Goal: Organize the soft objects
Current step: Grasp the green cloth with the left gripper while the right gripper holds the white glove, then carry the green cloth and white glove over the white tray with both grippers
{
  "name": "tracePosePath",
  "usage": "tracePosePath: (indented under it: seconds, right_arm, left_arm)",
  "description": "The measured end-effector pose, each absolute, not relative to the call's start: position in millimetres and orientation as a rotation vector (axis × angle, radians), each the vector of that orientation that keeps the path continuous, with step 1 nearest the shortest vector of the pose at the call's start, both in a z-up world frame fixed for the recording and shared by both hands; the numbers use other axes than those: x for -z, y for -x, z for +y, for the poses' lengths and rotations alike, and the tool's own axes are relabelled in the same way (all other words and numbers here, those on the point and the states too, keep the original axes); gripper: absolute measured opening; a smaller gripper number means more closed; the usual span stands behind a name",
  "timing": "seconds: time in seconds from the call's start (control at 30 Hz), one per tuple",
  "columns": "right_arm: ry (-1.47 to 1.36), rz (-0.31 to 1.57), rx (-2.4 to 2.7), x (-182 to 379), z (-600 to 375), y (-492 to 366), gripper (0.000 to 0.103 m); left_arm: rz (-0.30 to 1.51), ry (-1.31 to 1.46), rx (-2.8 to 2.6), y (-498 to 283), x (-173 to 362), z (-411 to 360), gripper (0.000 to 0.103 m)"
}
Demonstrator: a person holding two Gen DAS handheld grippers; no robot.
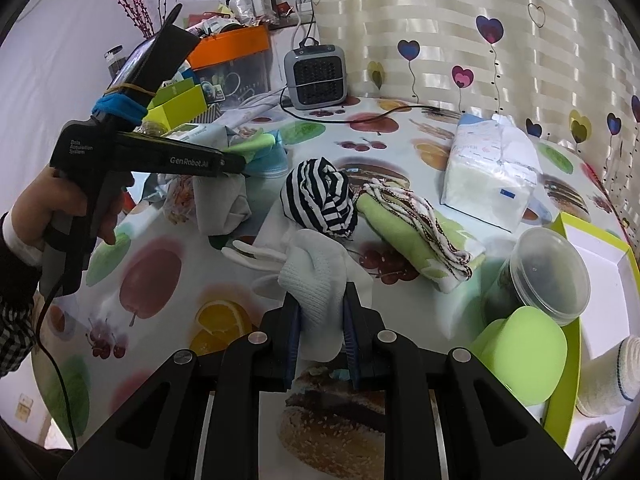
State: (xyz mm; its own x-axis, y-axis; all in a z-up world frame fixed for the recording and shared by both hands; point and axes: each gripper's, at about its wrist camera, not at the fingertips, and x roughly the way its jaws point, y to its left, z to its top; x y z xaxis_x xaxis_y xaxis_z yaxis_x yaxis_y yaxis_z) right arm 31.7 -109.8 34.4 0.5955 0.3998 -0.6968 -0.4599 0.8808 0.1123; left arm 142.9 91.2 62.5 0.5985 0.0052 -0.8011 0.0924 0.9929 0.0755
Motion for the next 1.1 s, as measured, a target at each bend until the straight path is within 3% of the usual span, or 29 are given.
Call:
tracePosePath:
  seconds: [1.1]
  right_arm:
    - [0.039, 0.666, -0.422, -79, -144, 9, 0.020]
  left_arm:
    - [0.738, -0.026, 0.204, -44, -121, 49, 0.010]
